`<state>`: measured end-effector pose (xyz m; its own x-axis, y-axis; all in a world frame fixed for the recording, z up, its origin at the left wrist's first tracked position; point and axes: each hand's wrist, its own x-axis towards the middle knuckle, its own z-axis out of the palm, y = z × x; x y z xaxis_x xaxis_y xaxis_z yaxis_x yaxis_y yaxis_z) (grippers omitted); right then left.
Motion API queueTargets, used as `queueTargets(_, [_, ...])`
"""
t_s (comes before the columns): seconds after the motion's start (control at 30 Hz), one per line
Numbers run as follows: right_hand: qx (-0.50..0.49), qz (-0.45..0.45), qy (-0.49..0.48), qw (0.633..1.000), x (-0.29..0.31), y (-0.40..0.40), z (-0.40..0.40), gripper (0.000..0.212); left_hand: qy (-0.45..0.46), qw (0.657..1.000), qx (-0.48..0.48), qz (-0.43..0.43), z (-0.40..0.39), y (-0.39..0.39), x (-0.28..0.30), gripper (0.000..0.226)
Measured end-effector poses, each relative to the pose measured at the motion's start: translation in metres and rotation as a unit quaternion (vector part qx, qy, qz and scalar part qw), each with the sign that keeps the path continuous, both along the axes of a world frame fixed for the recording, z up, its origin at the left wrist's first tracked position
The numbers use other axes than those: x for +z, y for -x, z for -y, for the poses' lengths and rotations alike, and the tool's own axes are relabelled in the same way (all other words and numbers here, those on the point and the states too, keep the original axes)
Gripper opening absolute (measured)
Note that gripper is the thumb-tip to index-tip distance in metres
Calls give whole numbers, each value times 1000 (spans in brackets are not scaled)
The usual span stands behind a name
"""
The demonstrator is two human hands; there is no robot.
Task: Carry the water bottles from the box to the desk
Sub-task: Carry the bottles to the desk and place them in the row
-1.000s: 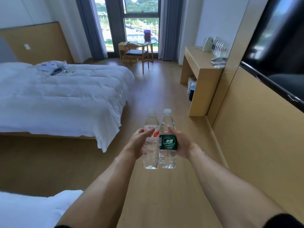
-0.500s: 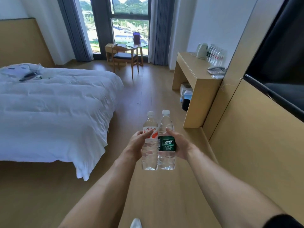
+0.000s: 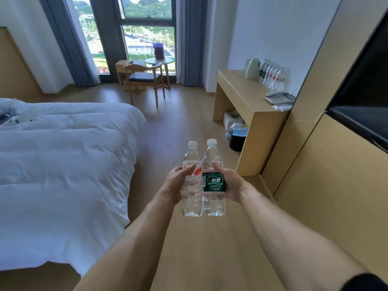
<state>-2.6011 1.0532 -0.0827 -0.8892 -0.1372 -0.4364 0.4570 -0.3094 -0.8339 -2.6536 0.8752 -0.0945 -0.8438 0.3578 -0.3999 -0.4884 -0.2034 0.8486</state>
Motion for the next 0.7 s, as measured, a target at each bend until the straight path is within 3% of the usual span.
queueTargets(0.2, [1,2,18,1000,-8,90,-20,52,-2,1000,-7,3,-20,90,-5,76])
queueTargets(0.47, [37,21,5,999,-5,264,-63,63,19,999,46,13,-62,248,0,58])
queueTargets(0.7, [84,27,23,996,4,398,-91,68,11,996,90,13,-89,364,15,72])
